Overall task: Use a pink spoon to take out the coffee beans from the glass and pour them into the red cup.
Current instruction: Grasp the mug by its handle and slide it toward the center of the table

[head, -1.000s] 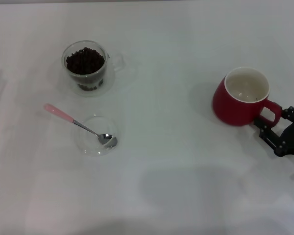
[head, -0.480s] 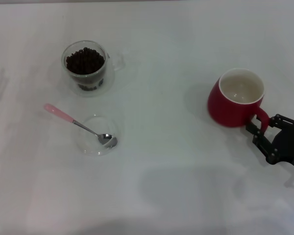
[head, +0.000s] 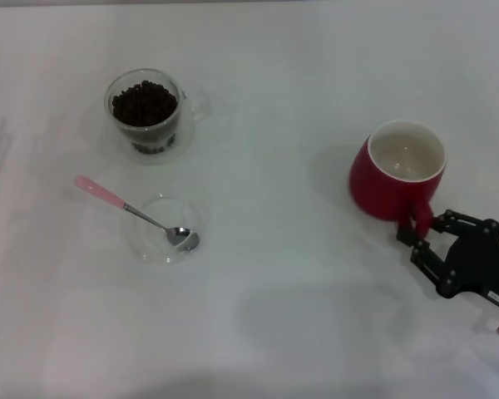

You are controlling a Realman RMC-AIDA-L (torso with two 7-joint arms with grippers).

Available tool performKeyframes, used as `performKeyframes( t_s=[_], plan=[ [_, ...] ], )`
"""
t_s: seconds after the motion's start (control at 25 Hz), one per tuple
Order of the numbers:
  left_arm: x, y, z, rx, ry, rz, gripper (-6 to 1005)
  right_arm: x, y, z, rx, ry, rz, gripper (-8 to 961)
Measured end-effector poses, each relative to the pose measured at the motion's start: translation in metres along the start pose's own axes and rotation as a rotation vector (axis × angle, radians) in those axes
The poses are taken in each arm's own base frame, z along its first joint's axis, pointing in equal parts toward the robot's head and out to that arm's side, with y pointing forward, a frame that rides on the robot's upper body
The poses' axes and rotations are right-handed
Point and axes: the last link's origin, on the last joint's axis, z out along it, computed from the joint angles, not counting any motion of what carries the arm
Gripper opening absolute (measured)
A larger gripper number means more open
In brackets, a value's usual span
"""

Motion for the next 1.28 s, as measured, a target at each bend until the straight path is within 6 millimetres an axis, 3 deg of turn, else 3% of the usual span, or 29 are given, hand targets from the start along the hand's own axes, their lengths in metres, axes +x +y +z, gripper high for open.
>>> performKeyframes(
  t_s=[1.28],
  plan=[
    [0.0, -0.001, -0.001, -0.008, 0.002, 0.009, 891, -0.015, 0.04, 0.034, -0.342, -0.014, 0.052, 312]
  ],
)
